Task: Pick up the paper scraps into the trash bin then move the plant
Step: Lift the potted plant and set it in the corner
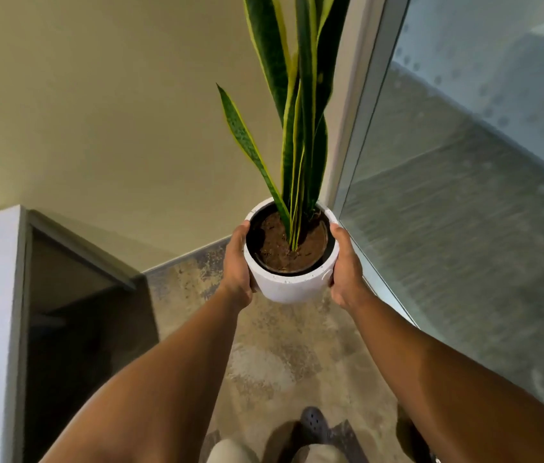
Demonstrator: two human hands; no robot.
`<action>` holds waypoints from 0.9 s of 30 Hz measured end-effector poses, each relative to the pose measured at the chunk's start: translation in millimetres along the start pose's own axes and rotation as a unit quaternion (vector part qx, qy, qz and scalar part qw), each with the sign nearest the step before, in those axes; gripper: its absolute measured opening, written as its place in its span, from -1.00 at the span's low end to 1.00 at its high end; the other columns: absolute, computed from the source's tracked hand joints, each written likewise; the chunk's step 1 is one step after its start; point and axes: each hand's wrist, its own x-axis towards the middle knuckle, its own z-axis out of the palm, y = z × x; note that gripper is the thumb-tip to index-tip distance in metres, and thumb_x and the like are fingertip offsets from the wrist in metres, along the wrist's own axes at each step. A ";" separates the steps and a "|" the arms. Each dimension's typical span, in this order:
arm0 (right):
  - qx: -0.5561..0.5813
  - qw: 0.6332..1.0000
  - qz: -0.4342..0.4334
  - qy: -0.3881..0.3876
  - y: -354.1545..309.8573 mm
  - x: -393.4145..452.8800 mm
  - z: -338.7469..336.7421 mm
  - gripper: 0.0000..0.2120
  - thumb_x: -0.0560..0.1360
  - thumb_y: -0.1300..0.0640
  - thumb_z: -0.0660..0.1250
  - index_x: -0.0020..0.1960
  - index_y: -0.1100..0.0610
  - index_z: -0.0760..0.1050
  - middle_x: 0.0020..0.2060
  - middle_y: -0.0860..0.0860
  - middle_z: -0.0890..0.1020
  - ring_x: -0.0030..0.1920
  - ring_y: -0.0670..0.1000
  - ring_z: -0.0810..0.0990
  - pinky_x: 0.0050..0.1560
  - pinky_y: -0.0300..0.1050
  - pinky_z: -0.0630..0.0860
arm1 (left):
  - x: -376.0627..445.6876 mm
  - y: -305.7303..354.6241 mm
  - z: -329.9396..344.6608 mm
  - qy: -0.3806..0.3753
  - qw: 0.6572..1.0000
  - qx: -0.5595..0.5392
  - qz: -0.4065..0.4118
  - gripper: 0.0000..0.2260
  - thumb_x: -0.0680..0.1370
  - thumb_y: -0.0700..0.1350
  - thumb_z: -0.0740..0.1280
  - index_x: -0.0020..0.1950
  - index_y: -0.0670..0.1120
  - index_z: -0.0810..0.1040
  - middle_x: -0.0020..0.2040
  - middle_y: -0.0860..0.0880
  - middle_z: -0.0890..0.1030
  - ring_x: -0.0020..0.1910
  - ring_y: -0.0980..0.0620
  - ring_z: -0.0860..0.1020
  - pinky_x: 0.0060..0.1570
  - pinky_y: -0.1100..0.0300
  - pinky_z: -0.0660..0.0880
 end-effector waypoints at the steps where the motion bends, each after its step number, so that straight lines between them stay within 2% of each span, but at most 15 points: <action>1: -0.003 1.000 -0.001 0.004 -6.1 7.4 3.4 -0.59 0.55 -0.17 0.27 0.22 0.05 0.63 0.05 0.08 0.73 0.10 0.10 0.69 0.11 0.02 0.58 | 9.0 6.0 1.8 0.008 1.000 0.003 -0.004 -0.45 0.57 0.28 0.12 0.34 -0.04 0.59 0.23 -0.09 0.66 0.23 -0.14 0.61 0.13 0.00 0.52; 6: -0.014 1.000 -0.010 0.006 -33.3 53.8 22.1 -0.58 0.53 -0.19 0.27 0.20 0.05 0.64 0.06 0.09 0.73 0.15 0.14 0.67 0.20 0.09 0.55 | 55.3 36.3 12.0 0.017 1.000 0.010 -0.020 -0.43 0.54 0.32 0.12 0.32 -0.02 0.60 0.21 -0.09 0.67 0.21 -0.14 0.63 0.12 0.01 0.53; 10: -0.005 1.000 -0.026 0.008 -50.4 90.8 38.6 -0.56 0.55 -0.12 0.24 0.28 0.14 0.58 0.11 0.17 0.70 0.08 0.13 0.67 0.00 -0.04 0.58 | 97.6 55.0 11.7 0.010 0.999 0.009 -0.031 -0.44 0.57 0.30 0.09 0.30 -0.03 0.62 0.17 -0.10 0.69 0.18 -0.14 0.64 0.09 0.02 0.53; 12: -0.010 0.999 -0.033 0.017 -55.4 116.1 46.2 -0.50 0.49 -0.13 0.25 0.29 0.14 0.55 0.13 0.18 0.68 0.09 0.13 0.67 -0.02 -0.05 0.58 | 125.8 66.9 10.0 0.018 0.998 0.037 -0.043 -0.45 0.56 0.31 0.10 0.22 -0.02 0.66 0.12 -0.09 0.71 0.13 -0.14 0.65 0.11 0.01 0.52; 15: -0.013 0.999 -0.043 0.018 -60.0 138.0 50.5 -0.51 0.49 -0.11 0.24 0.31 0.13 0.54 0.12 0.17 0.69 0.10 0.11 0.66 0.03 -0.04 0.58 | 153.9 77.2 9.9 0.017 0.996 0.065 -0.062 -0.49 0.54 0.30 0.11 0.05 -0.02 0.69 -0.01 -0.11 0.73 -0.08 -0.12 0.66 -0.04 0.07 0.50; 19: 0.007 0.999 -0.042 0.033 -66.8 174.5 50.5 -0.62 0.61 0.00 0.18 0.33 0.14 0.52 0.09 0.12 0.69 0.06 0.04 0.67 -0.04 -0.13 0.62 | 202.9 88.1 16.8 0.009 0.992 0.076 -0.105 -0.49 0.42 0.32 0.19 -0.05 -0.06 0.69 -0.02 -0.19 0.67 -0.08 -0.15 0.61 -0.01 0.03 0.44; 24: 0.017 0.999 -0.005 0.034 -79.9 222.8 41.0 -0.68 0.61 0.05 0.18 0.29 0.12 0.54 0.04 0.10 0.70 -0.02 0.03 0.69 -0.10 -0.14 0.64 | 261.4 85.0 30.1 -0.002 0.990 0.059 -0.130 -0.54 0.51 0.24 0.18 -0.02 -0.09 0.67 -0.10 -0.14 0.68 -0.20 -0.11 0.64 -0.12 0.13 0.53; 27: 0.003 1.000 0.009 0.026 -81.3 258.4 32.7 -0.66 0.50 0.01 0.25 0.25 0.03 0.54 0.02 0.08 0.70 -0.02 0.06 0.69 -0.07 -0.08 0.60 | 295.2 73.6 35.3 -0.004 0.990 0.050 -0.130 -0.54 0.56 0.20 0.15 0.10 -0.11 0.65 -0.06 -0.17 0.69 -0.14 -0.14 0.65 -0.08 0.09 0.56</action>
